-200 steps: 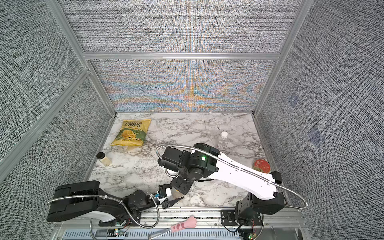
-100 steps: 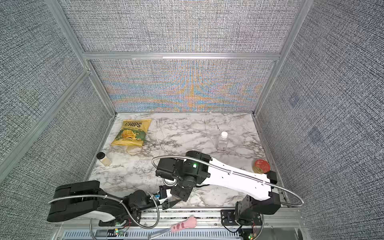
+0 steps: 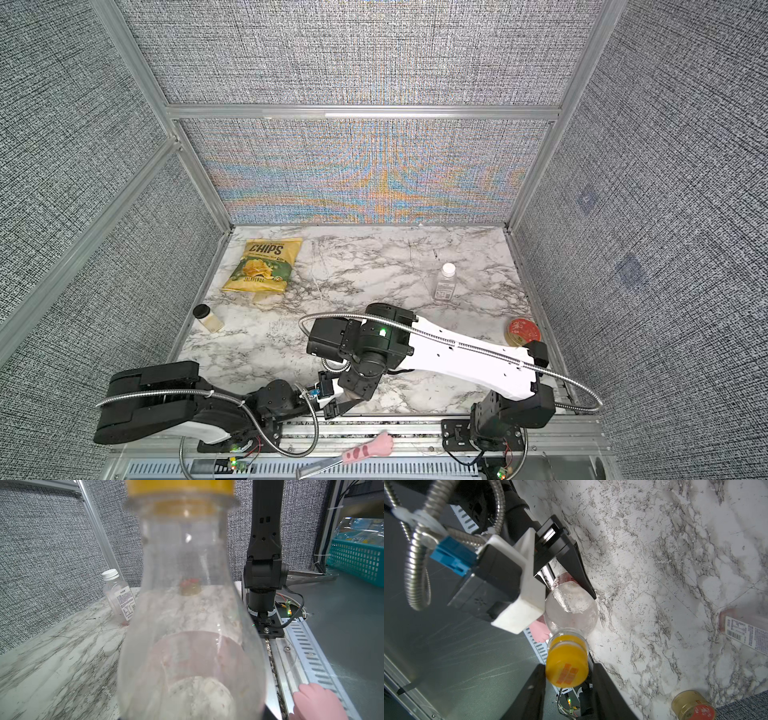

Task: Screw on the bottle caps
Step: Screw the bottle cap onto the plastic bottle.

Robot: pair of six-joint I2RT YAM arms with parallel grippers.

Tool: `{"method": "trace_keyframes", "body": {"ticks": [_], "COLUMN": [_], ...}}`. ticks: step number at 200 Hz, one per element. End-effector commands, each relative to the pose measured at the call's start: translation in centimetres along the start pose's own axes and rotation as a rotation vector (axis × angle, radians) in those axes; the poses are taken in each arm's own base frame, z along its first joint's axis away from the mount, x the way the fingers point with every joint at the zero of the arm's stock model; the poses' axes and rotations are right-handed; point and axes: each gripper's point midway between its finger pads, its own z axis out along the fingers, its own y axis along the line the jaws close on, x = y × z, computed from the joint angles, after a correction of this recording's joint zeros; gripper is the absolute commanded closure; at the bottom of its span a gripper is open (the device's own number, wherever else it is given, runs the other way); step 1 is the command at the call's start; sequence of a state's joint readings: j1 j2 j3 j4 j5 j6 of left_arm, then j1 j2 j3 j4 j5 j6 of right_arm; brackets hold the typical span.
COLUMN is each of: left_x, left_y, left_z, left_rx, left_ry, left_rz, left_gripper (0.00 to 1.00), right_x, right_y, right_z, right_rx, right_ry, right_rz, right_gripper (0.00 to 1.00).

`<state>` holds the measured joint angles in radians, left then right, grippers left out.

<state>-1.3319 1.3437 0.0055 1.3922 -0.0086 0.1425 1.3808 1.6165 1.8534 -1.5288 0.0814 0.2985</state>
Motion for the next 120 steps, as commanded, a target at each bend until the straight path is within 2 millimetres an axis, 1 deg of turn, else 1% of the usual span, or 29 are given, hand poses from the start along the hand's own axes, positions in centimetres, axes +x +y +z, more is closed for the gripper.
{"method": "trace_keyframes", "body": {"ticks": [1, 45, 69, 100, 102, 105, 120], "left_x": [-0.3, -0.4, -0.5, -0.6, -0.6, -1.4, -1.7], "left_y": [0.2, 0.2, 0.5, 0.9, 0.8, 0.9, 1.1], "left_z": [-0.1, -0.1, -0.1, -0.1, -0.1, -0.2, -0.3], "left_rx": [-0.010, -0.011, -0.026, -0.047, -0.046, -0.050, -0.058], "left_ry": [-0.012, -0.020, -0.022, -0.023, -0.024, -0.049, -0.059], "left_rz": [0.006, 0.006, 0.007, 0.007, 0.007, 0.006, 0.003], "left_gripper": [0.46, 0.46, 0.46, 0.46, 0.46, 0.46, 0.46], "right_x": [0.1, -0.3, -0.3, -0.4, -0.4, -0.4, -0.3], "right_y": [-0.3, -0.4, -0.5, -1.5, -1.5, -1.6, -2.0], "right_z": [-0.1, 0.0, 0.2, 0.2, 0.2, 0.2, 0.2], "right_rx": [0.014, 0.024, 0.033, 0.089, 0.091, 0.094, 0.112], "right_ry": [-0.002, -0.005, 0.003, 0.009, 0.009, 0.008, 0.007], "right_rz": [0.001, 0.007, 0.010, 0.038, 0.041, 0.041, 0.050], "right_gripper": [0.61, 0.65, 0.67, 0.71, 0.71, 0.71, 0.71]}}
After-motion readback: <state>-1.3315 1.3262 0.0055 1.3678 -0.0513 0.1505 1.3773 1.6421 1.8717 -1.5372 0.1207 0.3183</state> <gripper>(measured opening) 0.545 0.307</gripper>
